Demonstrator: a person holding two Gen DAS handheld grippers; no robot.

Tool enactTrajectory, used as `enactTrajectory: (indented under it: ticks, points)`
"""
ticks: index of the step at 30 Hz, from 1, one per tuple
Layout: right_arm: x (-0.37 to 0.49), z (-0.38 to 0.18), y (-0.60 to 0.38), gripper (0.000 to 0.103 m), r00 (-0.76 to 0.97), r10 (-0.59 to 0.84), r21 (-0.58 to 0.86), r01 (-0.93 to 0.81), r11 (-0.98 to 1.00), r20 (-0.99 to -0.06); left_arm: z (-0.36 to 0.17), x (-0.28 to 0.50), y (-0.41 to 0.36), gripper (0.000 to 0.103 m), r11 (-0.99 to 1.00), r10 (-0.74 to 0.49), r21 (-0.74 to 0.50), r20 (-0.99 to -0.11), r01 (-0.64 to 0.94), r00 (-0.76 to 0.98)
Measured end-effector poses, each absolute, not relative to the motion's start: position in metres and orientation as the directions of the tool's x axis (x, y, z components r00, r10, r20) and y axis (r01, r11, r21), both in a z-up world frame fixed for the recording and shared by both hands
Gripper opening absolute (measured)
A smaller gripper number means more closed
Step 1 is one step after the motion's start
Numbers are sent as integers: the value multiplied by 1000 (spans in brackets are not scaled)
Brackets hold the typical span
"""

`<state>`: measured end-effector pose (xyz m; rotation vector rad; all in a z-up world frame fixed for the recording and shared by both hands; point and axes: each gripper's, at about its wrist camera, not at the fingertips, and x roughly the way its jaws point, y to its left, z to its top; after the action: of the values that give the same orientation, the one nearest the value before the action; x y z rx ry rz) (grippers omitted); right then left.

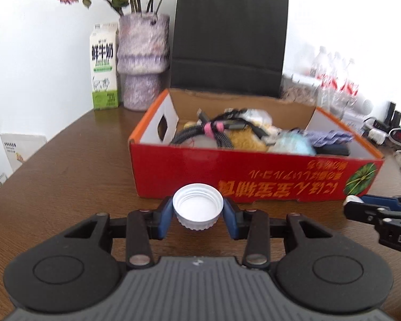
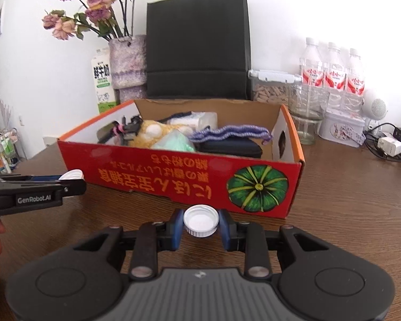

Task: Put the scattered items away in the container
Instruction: 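Carry both white caps with both grippers over the box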

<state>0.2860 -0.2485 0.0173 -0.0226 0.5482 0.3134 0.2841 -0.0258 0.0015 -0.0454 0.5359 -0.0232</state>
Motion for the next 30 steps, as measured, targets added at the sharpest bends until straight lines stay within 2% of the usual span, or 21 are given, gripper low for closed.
enactTrajectory:
  ticks: [5,12,19,30]
  points:
    - [282,46,-243,27,846,300,39,-316,948,-441,38,272,-32,41,997,-79,-49,-398,65,914]
    - [314,74,-238,27,891,288,57,-287,956,-351,78,302,-47,41,994,-105,-70,-284,88,953]
    - [364,79,-239,27,904,273,93,-257,962,-328,71,349,-53,41,993,-102,-92,-288,78,952]
    - [406,52,-247,27,892,226,66,-218,974,-390,43,399,-51,41,997,-66,-51,-351,52,934]
